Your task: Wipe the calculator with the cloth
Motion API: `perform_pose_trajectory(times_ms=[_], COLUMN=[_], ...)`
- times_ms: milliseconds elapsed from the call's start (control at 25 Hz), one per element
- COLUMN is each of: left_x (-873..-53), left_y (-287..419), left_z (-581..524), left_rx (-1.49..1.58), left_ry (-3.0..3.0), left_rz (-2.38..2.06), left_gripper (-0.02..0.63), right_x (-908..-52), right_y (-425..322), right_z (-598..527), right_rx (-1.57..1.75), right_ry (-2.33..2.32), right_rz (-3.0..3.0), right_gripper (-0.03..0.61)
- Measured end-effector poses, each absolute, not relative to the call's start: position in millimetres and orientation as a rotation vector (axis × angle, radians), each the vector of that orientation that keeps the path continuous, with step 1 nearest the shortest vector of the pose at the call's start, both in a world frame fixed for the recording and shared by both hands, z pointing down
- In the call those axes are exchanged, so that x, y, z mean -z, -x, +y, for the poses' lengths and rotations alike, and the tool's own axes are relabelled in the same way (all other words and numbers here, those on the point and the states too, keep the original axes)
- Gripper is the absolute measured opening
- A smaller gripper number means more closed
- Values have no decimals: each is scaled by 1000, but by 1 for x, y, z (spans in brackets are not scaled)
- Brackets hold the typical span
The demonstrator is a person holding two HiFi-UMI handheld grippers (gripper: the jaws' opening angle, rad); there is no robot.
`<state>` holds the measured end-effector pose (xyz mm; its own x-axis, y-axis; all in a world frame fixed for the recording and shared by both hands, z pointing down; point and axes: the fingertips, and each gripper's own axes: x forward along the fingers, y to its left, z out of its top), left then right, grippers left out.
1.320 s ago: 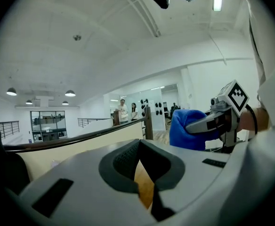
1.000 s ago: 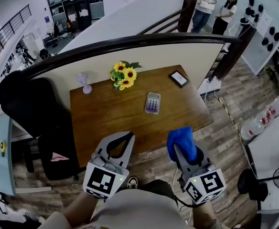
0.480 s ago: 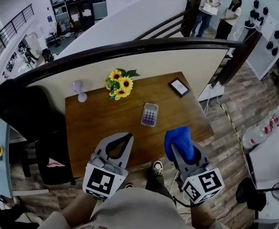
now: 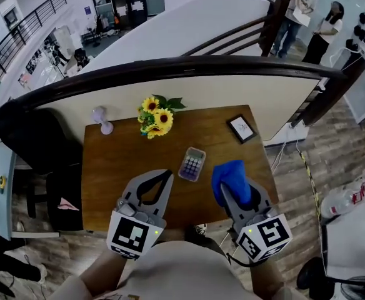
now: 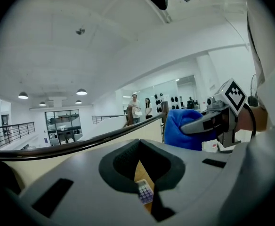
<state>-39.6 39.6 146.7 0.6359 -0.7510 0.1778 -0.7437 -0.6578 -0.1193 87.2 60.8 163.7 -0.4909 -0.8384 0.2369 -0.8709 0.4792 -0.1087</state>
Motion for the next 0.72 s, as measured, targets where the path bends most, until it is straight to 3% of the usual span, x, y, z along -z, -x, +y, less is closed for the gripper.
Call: perform_pose_trajectory(times_ms=[720], left_x=[-172], left_y=[4], left_z=[-23], left_rx=[441], left_ry=[2667], left_rz=[1624], left_gripper=[3], right_x=[-191], right_y=[-133], right_z=[-40], right_rx=[-342], right_ry=[-1191], right_rz=[-2686], right_gripper=[137])
